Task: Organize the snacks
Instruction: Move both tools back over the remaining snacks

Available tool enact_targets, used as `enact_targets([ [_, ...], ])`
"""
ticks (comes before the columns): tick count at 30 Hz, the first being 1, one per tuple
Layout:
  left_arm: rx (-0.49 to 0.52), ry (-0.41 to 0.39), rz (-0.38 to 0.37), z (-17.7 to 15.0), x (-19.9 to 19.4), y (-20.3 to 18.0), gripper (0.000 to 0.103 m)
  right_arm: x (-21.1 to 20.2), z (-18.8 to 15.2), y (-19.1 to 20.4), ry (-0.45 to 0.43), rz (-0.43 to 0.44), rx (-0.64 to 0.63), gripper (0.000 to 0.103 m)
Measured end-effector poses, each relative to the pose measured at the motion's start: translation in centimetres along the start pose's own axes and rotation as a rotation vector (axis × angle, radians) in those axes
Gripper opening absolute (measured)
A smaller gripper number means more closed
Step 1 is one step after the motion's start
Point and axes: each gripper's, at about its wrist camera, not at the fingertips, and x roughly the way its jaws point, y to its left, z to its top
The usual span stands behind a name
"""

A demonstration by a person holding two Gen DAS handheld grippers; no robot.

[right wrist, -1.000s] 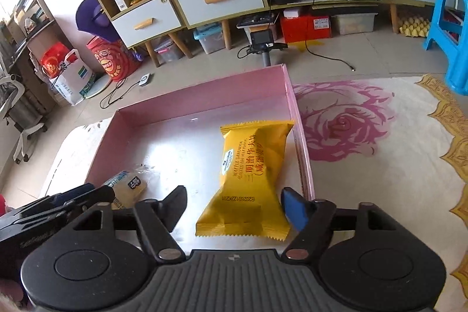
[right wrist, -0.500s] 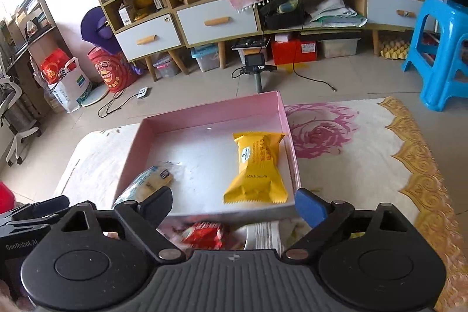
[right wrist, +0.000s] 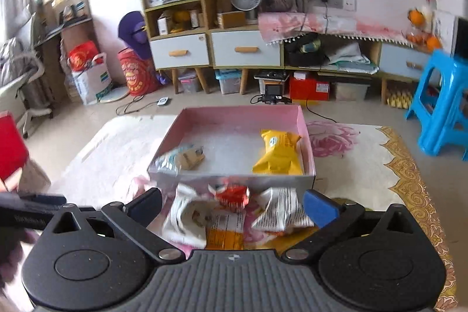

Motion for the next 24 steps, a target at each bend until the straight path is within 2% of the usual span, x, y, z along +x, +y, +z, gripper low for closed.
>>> enact_targets([
  [4,0.025,-0.012,0.011,-1.7,-0.1,1.3,0.101,0.8,-2.8,-0.4,0.056,0.018,0.003,0.095],
  [9,0.038,-0.03,-0.021,-3.6,0.8,3.3,0.101,1.4,-6.8,-1.0,0.09,-0.016,-0.047,0.095],
  [16,0.081,-0.055,-0.073,-3.7,1.7,3.1,0.101,1.9,-9.8,-2.0,0.133,-0.01,-0.056,0.095],
  [19,0.07,-0.003,-0.078,-3.5,2.4,2.5,0.101,2.5,-10.0,-2.6,0.147,-0.012,-0.015,0.095],
  [22,0.008,0.065,-0.06,-3.3,3.0,2.5,0.101,3.1,-10.2,-3.1,0.153,-0.021,0.01,0.096],
  [24,-0.03,0.078,-0.035,-3.1,3.2,2.2,0.101,3.3,-10.3,-3.0,0.145,-0.038,-0.001,0.095],
])
